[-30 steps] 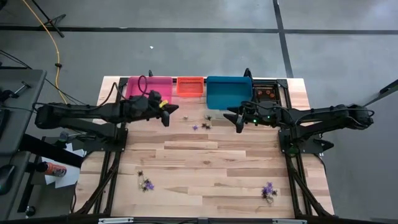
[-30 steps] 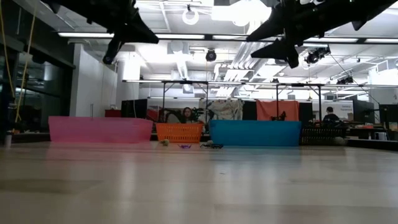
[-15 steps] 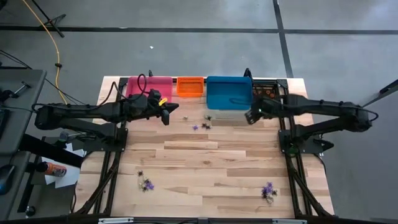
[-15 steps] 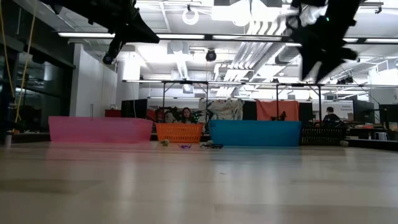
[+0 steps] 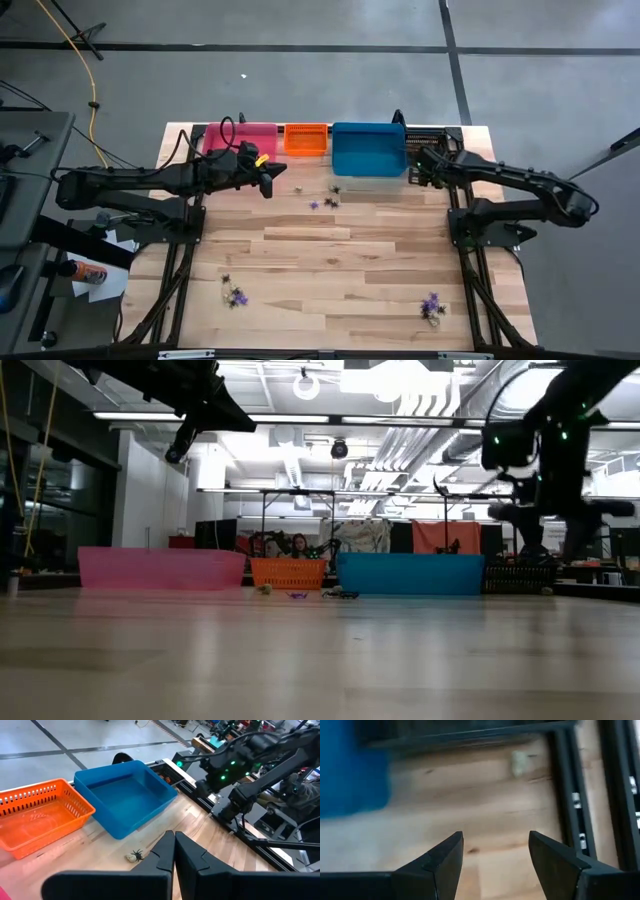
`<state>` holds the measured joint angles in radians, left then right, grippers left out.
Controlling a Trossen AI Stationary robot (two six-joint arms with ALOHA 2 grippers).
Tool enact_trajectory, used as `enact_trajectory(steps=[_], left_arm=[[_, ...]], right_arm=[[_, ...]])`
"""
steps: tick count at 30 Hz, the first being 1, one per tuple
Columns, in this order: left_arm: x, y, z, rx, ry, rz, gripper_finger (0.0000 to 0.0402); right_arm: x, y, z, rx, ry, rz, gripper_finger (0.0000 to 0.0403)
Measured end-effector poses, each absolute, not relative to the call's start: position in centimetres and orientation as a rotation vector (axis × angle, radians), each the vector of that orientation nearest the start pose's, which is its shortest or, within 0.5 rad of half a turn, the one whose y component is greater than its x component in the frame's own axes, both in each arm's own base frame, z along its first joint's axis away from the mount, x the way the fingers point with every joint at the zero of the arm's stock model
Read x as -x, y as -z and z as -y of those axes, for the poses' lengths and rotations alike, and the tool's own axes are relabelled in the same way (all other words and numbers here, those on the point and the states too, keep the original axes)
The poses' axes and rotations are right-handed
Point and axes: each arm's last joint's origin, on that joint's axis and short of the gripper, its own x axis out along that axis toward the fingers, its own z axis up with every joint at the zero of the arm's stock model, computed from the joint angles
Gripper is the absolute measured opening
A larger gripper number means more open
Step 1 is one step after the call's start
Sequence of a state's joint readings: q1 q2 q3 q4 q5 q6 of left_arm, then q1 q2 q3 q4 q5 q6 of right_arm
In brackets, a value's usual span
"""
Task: Sort Halloween decoration
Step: Put the white skull toy into the pink bin
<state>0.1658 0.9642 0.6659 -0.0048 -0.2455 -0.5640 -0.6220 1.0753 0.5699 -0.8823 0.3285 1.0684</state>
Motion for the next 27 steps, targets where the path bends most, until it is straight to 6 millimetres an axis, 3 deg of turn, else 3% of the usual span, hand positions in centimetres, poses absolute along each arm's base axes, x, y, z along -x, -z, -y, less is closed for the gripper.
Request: enact_trajectory(steps=[4,9,18,27], left_arm=[[-20.9,-27.7,-4.2,0.539,-0.483,-0.182,0.0],[-20.8,-27.7,-4.3,0.54,-0.488,-0.181,0.0],[-20.7,-27.7,-4.9,0.543,-0.513,-0.172,0.0],[-20.7,-27.7,-5.0,0.544,-0.519,-0.17,0.0]], right_arm=[[-11.3,-16.2,10.5,-1.056,1.615,-0.725,0.022],[-11.0,-15.6,11.4,-1.072,1.651,-0.618,0.022],[-11.1,-13.5,13.1,-1.033,1.698,-0.738,0.022],[-11.8,-12.0,14.5,-0.914,1.636,-0.83,0.022]])
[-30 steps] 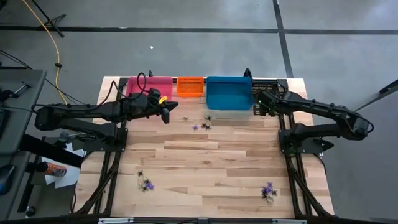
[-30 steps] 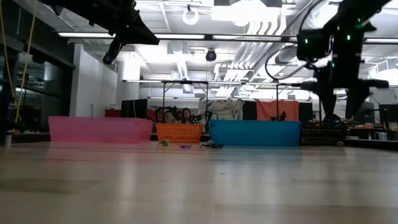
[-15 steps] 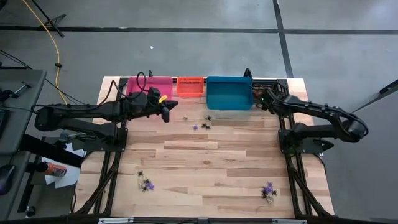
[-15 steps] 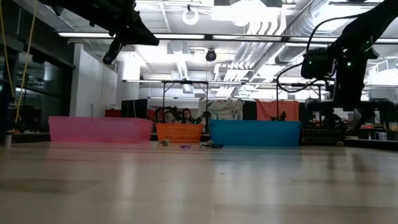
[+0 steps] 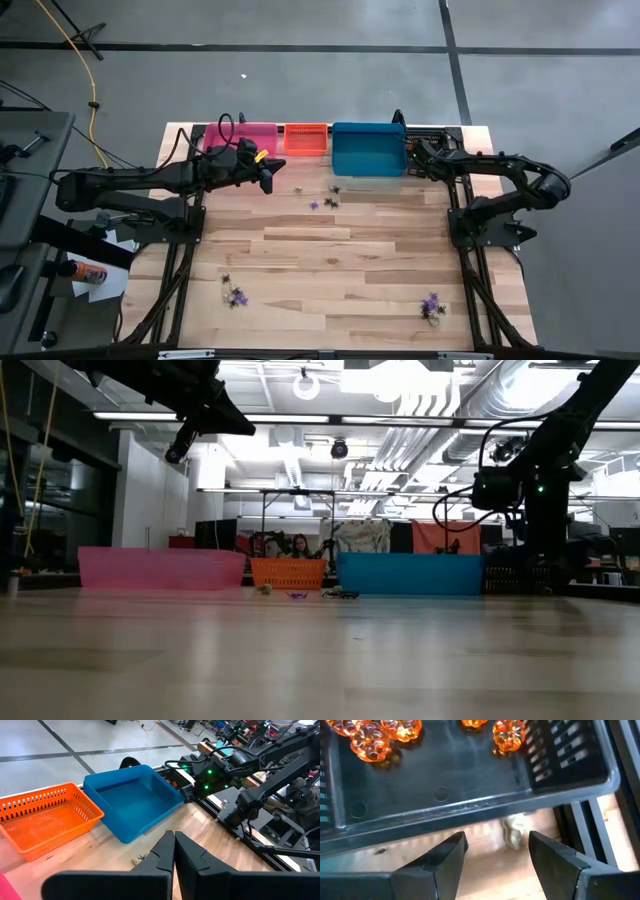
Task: Sort Halloween decoration
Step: Put the white skull toy into the pink bin
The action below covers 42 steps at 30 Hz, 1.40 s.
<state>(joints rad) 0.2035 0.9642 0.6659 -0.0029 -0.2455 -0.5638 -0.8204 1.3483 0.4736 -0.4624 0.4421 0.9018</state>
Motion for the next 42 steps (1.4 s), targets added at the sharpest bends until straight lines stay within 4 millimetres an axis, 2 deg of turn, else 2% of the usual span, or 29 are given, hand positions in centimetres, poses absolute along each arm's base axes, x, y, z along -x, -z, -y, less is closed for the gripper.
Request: enact_trajectory(steps=[11,19,32,42], left_arm=[[-20.7,-27.7,-5.0,0.543,-0.522,-0.169,0.0],[-20.7,-27.7,-5.0,0.55,-0.523,-0.167,0.0],[-20.7,-27.7,-5.0,0.551,-0.523,-0.166,0.0],[-20.7,-27.7,-5.0,0.553,-0.523,-0.166,0.0]], right_arm=[[-11.2,-11.7,15.2,-0.922,1.672,-0.837,0.0216],[-10.4,-11.7,15.8,-0.944,1.69,-0.839,0.016],[-10.4,-11.6,15.7,-0.977,1.641,-0.868,0.0079],[-10.4,-11.6,15.5,-1.002,1.592,-0.906,0.0051]])
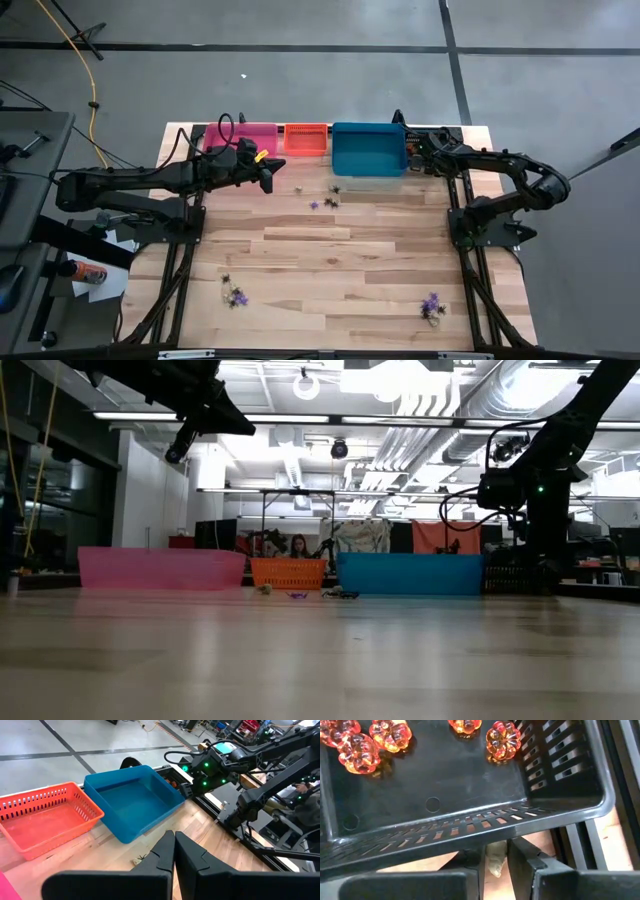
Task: Sort Halloween decoration
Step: Put the white skull toy into the pink bin
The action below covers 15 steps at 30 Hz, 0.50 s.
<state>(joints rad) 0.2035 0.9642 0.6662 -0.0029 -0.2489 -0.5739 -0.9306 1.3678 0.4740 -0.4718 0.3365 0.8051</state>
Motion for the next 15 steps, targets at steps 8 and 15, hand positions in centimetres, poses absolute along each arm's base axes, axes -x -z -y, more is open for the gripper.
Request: enact_trajectory(steps=[8,15], left_arm=[[-20.7,-27.7,-5.0,0.553,-0.523,-0.166,0.0],[-20.7,-27.7,-5.0,0.553,-0.523,-0.166,0.0]], right_arm=[[-10.4,-12.3,14.9,-1.042,1.522,-0.888,0.0049],[-10.4,-14.5,13.1,-1.089,1.379,-0.836,0.0048]])
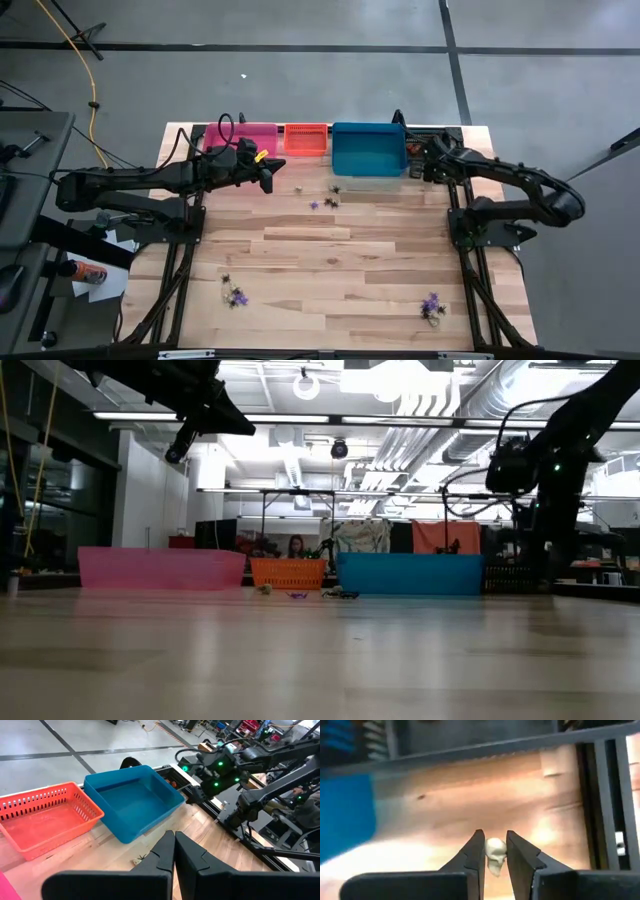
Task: Sort Halloween decoration
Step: Put the white skull toy into the pink bin
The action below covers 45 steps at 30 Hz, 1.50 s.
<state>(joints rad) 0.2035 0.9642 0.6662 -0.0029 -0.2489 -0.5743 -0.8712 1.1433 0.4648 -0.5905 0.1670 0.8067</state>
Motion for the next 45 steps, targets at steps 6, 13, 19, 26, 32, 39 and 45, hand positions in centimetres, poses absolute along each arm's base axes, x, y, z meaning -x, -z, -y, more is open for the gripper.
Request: enact_trajectory(steps=[6,13,19,26,32,39,45], left_arm=[[-20.7,-27.7,-5.0,0.551,-0.523,-0.166,0.0],[-20.4,-28.1,-4.9,0.552,-0.515,-0.145,0.0],[-19.7,-29.5,-4.5,0.517,-0.403,-0.08,0.0],[-20.1,-31.7,-4.1,0.447,-0.185,0.096,0.0],[-20.3,-32.2,-3.9,0.418,-0.098,0.117,0.0],[-20.3,-32.1,-3.9,0.421,-0.096,0.1,0.0],[-20.3,-32.0,-3.9,0.422,-0.098,0.095,0.0]], right_arm=[[-11.4,-16.7,11.0,-1.073,1.151,-0.744,0.0048],[-13.0,-19.5,7.7,-1.069,0.709,-0.639,0.0048],[-16.2,-22.8,6.1,-0.981,0.414,-0.309,0.0048],[-19.9,-26.9,5.2,-0.746,0.209,0.159,0.0048],[-23.1,-30.2,4.1,-0.513,0.125,0.178,0.0048],[-25.8,-32.4,3.6,-0.328,0.07,0.085,0.0048],[-26.1,-32.5,4.1,-0.333,0.065,0.027,0.0048]])
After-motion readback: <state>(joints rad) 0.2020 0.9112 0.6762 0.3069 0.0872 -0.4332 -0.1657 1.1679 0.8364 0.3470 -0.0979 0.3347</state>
